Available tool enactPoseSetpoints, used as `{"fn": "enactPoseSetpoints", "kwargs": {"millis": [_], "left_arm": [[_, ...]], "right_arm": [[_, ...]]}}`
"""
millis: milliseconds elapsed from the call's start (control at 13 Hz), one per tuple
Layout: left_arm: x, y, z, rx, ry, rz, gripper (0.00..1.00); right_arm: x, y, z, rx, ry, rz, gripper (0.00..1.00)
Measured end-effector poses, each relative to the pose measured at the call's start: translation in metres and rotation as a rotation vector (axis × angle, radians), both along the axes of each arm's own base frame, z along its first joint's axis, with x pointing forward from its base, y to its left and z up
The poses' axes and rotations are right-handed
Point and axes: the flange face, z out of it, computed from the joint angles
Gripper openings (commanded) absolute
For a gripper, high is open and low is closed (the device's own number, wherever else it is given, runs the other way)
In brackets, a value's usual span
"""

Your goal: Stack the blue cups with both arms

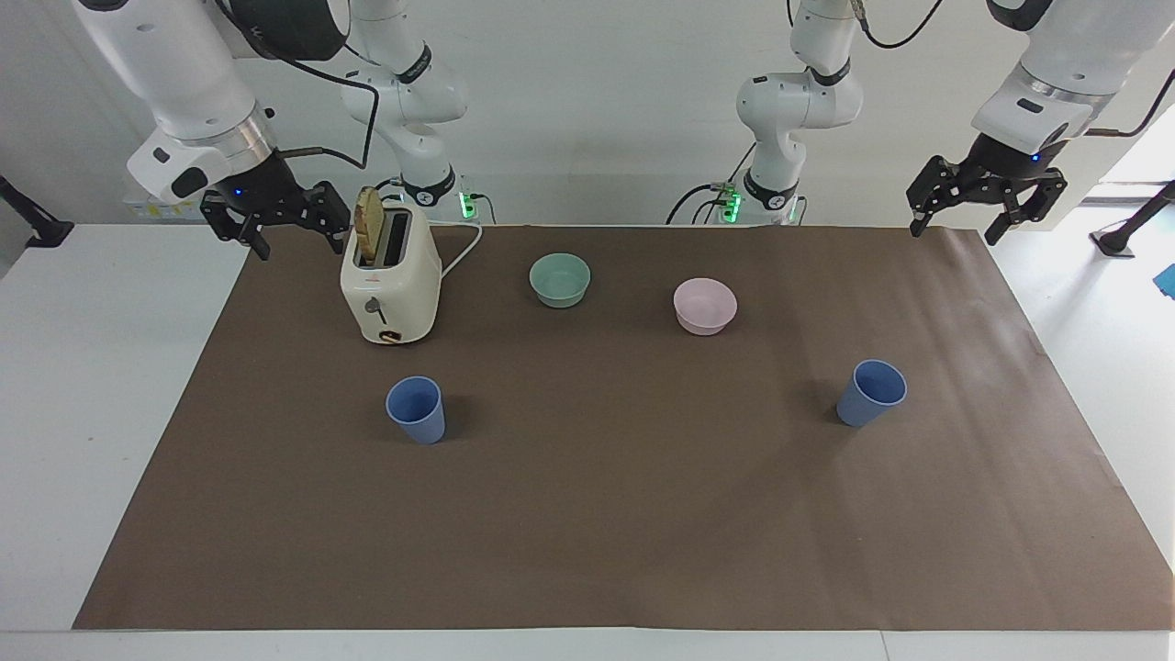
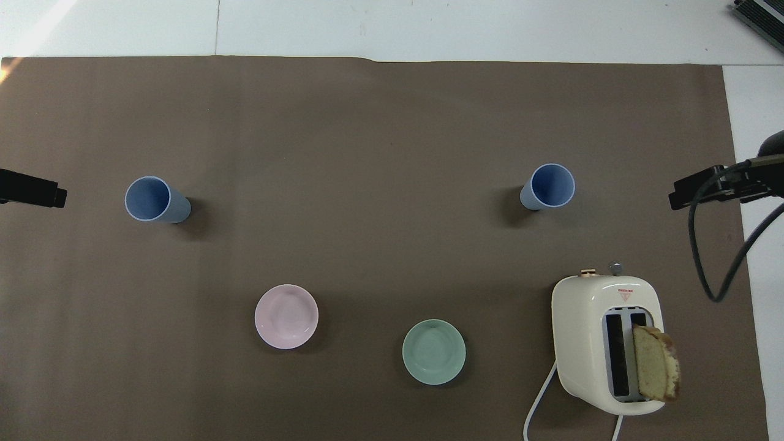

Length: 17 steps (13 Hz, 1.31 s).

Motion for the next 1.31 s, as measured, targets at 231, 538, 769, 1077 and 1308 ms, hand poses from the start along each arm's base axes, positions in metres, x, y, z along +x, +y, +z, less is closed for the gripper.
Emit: {"fn": "enactPoseSetpoints", "kwargs": {"millis": [231, 538, 769, 1077, 1308], "left_arm": [[0.001, 0.000, 0.001, 0.000, -0.011, 0.000, 1.00], [0.011, 0.000, -0.011, -0.002, -0.032, 0.002, 1.00], [0.029, 0.007, -0.050, -0.002, -0.040, 0.017, 1.00], [0.038, 0.031, -0.100, -0.013, -0.019, 0.027, 1.00], [0.038, 0.036, -0.140, -0.023, -0.011, 0.033, 0.97]], "right_arm": [[0.000, 0.000, -0.003, -0.001, 0.007, -0.015, 1.00], [-0.001, 0.001, -0.003, -0.003, 0.008, -0.044, 1.00], [-0.002, 0.002, -0.002, -0.005, 0.002, -0.075, 1.00], [-0.001, 0.002, -0.004, -0.005, -0.003, -0.078, 1.00], [0.002, 0.002, -0.008, -0.004, -0.034, -0.079, 1.00]]}}
